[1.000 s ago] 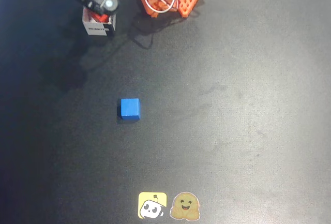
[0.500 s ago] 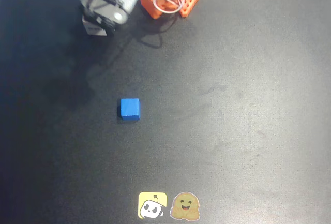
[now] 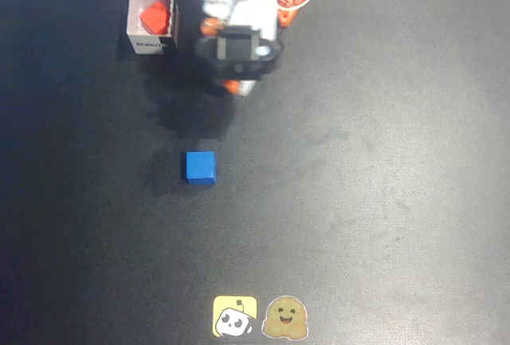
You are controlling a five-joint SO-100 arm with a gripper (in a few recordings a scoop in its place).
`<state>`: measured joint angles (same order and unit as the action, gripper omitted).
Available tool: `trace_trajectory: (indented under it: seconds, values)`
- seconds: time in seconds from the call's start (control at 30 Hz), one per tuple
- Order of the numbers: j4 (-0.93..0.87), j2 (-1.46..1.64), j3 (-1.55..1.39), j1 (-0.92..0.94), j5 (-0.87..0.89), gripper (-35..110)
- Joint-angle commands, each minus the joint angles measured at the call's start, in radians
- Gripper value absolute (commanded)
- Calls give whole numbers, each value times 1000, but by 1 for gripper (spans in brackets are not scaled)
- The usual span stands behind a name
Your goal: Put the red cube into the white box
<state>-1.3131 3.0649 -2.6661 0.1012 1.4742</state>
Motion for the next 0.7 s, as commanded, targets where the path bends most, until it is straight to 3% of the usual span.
trace_trajectory:
  seconds: [0.0,0.67]
  values:
    - [-31,130,-61,-46,18,0]
    - [-12,132,-288,-83,-80,0]
